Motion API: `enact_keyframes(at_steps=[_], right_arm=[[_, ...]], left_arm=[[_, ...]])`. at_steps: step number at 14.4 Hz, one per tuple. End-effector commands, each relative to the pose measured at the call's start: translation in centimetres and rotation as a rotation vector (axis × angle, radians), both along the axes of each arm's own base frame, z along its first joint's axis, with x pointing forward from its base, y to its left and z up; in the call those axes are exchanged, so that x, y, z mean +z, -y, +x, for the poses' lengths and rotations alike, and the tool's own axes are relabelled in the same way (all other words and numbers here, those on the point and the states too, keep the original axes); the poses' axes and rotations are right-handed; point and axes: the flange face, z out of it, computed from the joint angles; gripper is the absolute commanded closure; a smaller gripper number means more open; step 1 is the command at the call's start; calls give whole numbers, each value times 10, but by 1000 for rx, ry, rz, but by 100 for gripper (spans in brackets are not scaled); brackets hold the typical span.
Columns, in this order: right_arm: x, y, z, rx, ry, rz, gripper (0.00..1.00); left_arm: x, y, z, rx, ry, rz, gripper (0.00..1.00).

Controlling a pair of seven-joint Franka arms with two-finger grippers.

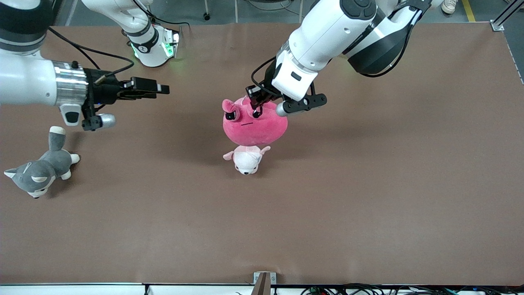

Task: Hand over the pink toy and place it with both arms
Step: 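Carry the pink toy toward the right gripper with the left gripper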

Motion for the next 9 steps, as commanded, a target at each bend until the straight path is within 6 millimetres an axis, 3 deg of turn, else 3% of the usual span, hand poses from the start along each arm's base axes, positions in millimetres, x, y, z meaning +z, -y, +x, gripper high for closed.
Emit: enact_keyframes(at_steps=[1,6,9], right_arm=[[4,-25,-1,-28,-15,2,27],[2,-64,-3,-60,-2,-5,27],[-3,-84,-1,-102,2,-14,28]], left_arm=[[6,11,5,42,-25,-53,100],[-3,30,-3,54,-46,-68,100],[2,37,-10,59,-44,-81,100]])
